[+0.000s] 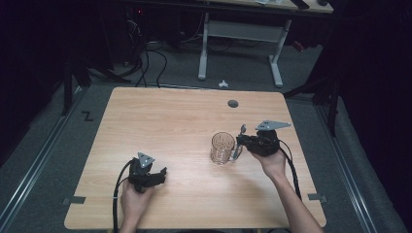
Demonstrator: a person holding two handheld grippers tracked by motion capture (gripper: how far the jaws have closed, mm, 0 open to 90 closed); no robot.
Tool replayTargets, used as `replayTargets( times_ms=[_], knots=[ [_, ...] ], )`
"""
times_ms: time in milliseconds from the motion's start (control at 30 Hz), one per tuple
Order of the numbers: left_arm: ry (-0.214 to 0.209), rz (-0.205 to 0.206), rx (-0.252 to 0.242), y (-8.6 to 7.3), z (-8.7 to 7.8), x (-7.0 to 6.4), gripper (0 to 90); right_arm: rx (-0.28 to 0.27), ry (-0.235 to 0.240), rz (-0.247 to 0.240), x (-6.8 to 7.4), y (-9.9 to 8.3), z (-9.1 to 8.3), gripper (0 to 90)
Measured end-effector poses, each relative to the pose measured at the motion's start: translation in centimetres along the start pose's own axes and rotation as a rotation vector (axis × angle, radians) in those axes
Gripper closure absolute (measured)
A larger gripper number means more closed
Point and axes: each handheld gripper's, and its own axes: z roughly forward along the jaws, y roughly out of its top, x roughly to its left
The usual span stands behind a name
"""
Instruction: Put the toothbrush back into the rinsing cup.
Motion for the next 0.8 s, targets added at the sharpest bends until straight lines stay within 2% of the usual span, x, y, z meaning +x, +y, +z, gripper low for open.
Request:
replayTargets(
  times_ms=[533,633,800],
  knots=[
    [0.0,0.0,0.0,0.0,0.0,0.0,22.5,0.005,0.013,0.003,0.2,-0.06,0.53,75.5],
    [0.0,0.0,0.0,0.0,0.0,0.0,22.4,0.004,0.015,0.003,0.19,-0.06,0.5,73.4],
    [0.0,0.0,0.0,0.0,0.0,0.0,22.4,-0.014,0.016,0.018,0.12,0.0,0.16,64.6]
  ],
)
